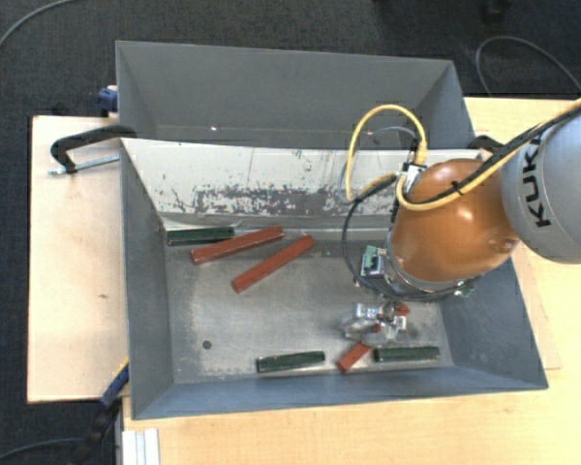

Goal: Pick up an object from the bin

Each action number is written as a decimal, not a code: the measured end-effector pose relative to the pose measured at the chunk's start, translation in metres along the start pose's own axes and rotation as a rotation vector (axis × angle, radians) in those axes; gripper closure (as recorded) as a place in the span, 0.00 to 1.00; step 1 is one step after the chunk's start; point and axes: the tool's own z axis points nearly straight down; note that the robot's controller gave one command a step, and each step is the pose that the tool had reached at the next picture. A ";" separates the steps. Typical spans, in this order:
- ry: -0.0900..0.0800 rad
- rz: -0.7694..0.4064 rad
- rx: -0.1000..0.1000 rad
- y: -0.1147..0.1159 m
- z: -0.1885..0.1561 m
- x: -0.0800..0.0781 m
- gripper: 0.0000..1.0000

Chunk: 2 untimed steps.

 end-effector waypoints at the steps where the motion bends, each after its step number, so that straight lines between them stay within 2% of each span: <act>1: 0.000 0.001 -0.001 0.000 0.001 0.000 0.00; 2: 0.002 -0.050 -0.004 0.004 0.018 0.015 0.00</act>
Offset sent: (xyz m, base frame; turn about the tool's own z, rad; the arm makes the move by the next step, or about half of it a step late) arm 0.0000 0.0000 0.0000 0.0000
